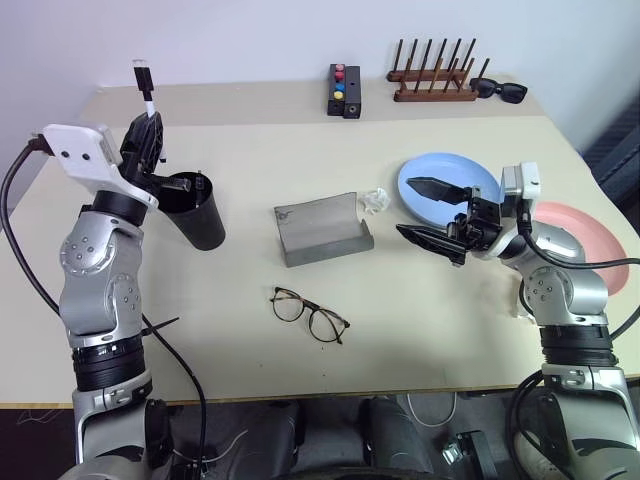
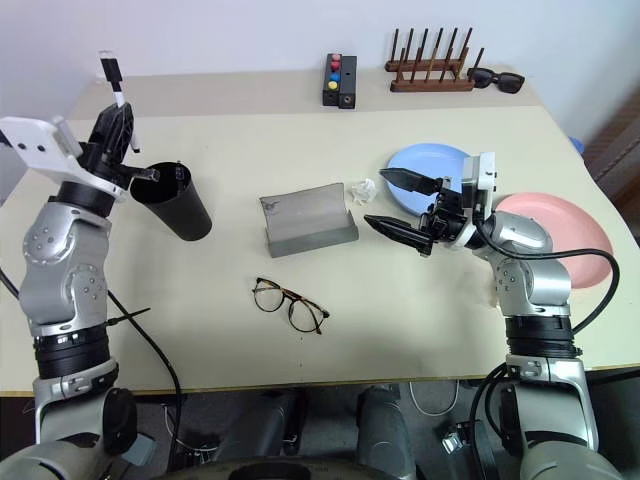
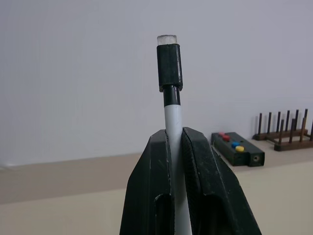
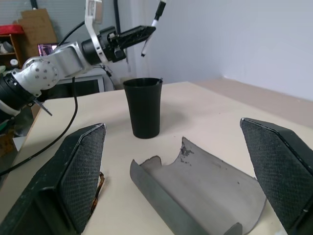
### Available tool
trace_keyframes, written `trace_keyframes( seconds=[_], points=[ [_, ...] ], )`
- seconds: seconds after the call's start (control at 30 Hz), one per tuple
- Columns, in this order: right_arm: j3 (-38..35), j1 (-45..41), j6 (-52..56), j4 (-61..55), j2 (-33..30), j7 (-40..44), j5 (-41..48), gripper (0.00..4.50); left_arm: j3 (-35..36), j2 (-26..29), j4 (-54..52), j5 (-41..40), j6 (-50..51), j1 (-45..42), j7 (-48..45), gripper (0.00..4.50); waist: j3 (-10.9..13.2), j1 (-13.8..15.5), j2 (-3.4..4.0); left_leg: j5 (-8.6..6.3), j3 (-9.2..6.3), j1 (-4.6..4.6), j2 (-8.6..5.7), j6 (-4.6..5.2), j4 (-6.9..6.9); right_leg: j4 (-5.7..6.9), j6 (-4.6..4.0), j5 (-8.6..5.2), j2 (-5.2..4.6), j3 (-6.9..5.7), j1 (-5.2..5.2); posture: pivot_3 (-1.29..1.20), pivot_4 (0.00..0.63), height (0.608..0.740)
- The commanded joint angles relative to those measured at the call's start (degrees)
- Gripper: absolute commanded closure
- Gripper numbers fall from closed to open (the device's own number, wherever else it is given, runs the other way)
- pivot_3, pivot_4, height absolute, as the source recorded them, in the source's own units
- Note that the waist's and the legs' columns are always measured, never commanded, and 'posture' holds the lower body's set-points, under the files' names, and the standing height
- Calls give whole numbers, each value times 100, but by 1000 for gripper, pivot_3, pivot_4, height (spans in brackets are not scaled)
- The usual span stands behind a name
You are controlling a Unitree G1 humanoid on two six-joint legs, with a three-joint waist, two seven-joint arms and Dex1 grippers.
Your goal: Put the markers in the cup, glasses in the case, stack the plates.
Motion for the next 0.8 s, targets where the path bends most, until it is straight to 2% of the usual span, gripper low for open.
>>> trace_keyframes(
  seconds=[0.03, 0.47, 0.8],
  points=[
    [-128, -97, -12, -219, 8, -8, 110, 0, 6, 119, -295, 12, -255, 91, -83, 4423, 0, 7, 0, 0, 0, 0, 0, 0, 1, 0, 0, 0, 0, 0, 0, 0, 150, 740],
    [-96, -115, 3, -206, -24, 11, 81, 0, -351, -129, -60, 340, -828, 410, -4, 4423, 0, 8, 1, 0, 0, 0, 0, 0, 1, 0, 0, 0, 0, -1, 1, 0, 150, 740],
    [-131, -147, 31, -178, -92, 30, 55, 0, -382, -94, 117, 636, -1229, 618, 89, 4423, 0, 9, 0, 0, 0, 0, -1, 0, 1, 0, 0, 0, 0, 0, 1, 0, 150, 740]
  ],
)
